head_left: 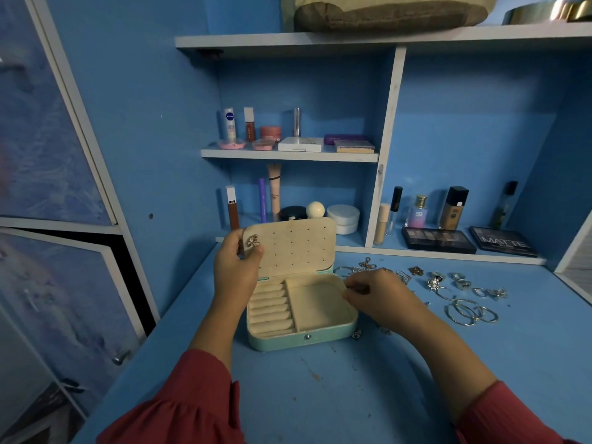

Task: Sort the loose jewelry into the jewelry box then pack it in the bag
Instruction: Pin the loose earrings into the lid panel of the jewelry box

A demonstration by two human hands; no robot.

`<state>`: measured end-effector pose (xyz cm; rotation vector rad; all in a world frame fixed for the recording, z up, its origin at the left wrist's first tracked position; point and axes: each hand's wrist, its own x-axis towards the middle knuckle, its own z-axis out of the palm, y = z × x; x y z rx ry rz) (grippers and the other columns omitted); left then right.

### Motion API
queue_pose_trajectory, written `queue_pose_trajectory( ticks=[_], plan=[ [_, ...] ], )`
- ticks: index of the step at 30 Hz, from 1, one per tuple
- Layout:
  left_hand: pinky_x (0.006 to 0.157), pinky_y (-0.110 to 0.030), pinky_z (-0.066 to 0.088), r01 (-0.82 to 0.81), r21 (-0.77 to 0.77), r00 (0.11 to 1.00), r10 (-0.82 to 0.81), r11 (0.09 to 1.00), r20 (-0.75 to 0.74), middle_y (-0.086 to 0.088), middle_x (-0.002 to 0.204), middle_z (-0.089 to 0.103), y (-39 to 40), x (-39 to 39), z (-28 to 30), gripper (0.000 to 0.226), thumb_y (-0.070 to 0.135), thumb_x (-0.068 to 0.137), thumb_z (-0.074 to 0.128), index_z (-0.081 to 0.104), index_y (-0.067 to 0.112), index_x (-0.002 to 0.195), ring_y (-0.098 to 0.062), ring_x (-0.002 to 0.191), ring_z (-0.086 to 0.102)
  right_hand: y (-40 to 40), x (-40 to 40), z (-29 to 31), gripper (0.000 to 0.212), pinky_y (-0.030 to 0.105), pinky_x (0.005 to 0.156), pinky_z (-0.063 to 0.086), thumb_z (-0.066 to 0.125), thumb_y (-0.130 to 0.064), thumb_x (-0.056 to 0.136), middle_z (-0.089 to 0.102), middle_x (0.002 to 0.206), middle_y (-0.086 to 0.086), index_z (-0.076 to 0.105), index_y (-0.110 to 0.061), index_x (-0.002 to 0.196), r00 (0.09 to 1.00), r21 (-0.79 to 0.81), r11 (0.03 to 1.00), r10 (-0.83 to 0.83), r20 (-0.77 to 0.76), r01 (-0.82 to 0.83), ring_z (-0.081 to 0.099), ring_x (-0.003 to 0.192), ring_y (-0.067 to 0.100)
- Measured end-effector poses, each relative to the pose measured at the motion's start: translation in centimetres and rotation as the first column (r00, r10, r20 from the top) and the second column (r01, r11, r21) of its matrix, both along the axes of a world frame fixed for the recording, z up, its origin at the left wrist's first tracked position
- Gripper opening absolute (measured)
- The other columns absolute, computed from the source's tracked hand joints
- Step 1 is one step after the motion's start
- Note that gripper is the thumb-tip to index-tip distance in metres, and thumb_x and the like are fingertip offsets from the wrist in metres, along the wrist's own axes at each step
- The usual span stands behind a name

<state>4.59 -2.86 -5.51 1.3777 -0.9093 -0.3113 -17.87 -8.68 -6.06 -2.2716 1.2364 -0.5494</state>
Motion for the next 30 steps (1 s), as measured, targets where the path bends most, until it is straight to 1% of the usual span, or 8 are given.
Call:
queue_pose_trajectory(
  ticks=[3,5,8,10,16,18,25,30],
  plan=[
    [0.073,-0.021,0.048,0.015,-0.011,1.000,-0.015,1.000,-0.014,0.007,0.096,0.064,0.1,0.0,0.1,0.032,-0.006,0.083,0.059,0.059,0.020,0.103,-0.003,0.088,0.059,-0.1,0.0,-0.1,0.021,0.039,0.059,0.050,0.056,-0.020,0.088,0.060,0.069,0.007,0.064,-0.016,0.068,1.000,0.000,1.000,-0.002,-0.005,0.002,0.050,0.059,0.017],
    [0.074,-0.024,0.050,0.045,-0.041,0.998,-0.047,0.998,-0.041,0.001,0.098,0.066,0.2,0.1,0.1,0.036,-0.009,0.080,0.060,0.060,0.024,0.097,-0.010,0.090,0.061,-0.1,0.0,-0.1,0.017,0.039,0.063,0.051,0.057,-0.020,0.088,0.065,0.075,0.007,0.068,-0.014,0.077,1.000,-0.006,1.000,-0.002,-0.008,0.002,0.058,0.065,0.023],
    [0.079,-0.034,0.053,0.066,-0.091,0.993,-0.074,0.994,-0.095,-0.008,0.096,0.067,0.1,0.4,0.0,0.016,0.009,0.085,0.066,0.063,0.023,0.092,-0.019,0.090,0.063,0.0,-0.1,-0.1,0.018,0.033,0.061,0.048,0.057,-0.020,0.088,0.065,0.075,0.007,0.066,-0.018,0.072,1.000,-0.007,1.000,0.001,-0.003,-0.001,0.055,0.064,0.020],
    [0.076,-0.032,0.053,0.051,-0.096,0.992,-0.062,0.994,-0.111,-0.008,0.090,0.067,0.1,0.4,-0.1,0.005,0.016,0.089,0.065,0.064,0.021,0.089,-0.016,0.083,0.062,0.1,0.0,0.0,0.022,0.033,0.059,0.047,0.057,-0.019,0.088,0.062,0.072,0.007,0.062,-0.020,0.067,1.000,-0.013,1.000,0.003,-0.003,-0.003,0.051,0.063,0.015],
    [0.074,-0.026,0.052,0.044,-0.092,0.989,-0.057,0.995,-0.136,-0.006,0.089,0.068,-0.1,0.7,-0.1,0.005,0.015,0.090,0.064,0.065,0.019,0.087,-0.012,0.082,0.063,0.2,-0.1,0.1,0.017,0.038,0.065,0.056,0.056,-0.021,0.090,0.066,0.079,0.006,0.071,-0.017,0.082,1.000,0.009,1.000,0.000,-0.004,0.000,0.064,0.075,0.024],
    [0.072,-0.025,0.051,0.044,-0.093,0.988,-0.058,0.995,-0.146,-0.004,0.087,0.068,-0.1,0.8,-0.2,0.006,0.014,0.089,0.064,0.065,0.019,0.086,-0.011,0.081,0.063,0.1,-0.2,0.2,0.017,0.037,0.073,0.055,0.057,-0.023,0.092,0.069,0.084,0.003,0.073,-0.017,0.088,1.000,0.016,1.000,-0.006,0.018,0.005,0.065,0.080,0.022],
    [0.067,-0.018,0.049,0.053,-0.086,0.989,-0.064,0.995,-0.132,0.001,0.085,0.067,-0.2,1.0,-0.3,0.008,0.014,0.091,0.062,0.063,0.019,0.086,-0.005,0.075,0.061,-1.2,-2.5,1.0,0.021,0.024,0.075,0.045,0.059,-0.020,0.093,0.066,0.091,-0.006,0.071,-0.021,0.110,0.964,0.013,0.976,-0.219,0.153,0.219,0.060,0.084,0.010],
    [0.064,-0.016,0.050,0.032,-0.086,0.980,-0.048,0.996,-0.193,0.002,0.089,0.069,-0.4,1.0,-0.4,0.004,0.016,0.090,0.064,0.065,0.020,0.092,-0.003,0.076,0.064,-1.9,-4.5,1.4,0.014,0.029,0.078,0.051,0.066,-0.017,0.087,0.070,0.095,-0.003,0.074,-0.023,0.098,0.961,0.006,0.964,-0.265,0.076,0.265,0.062,0.084,0.013]
  ],
)
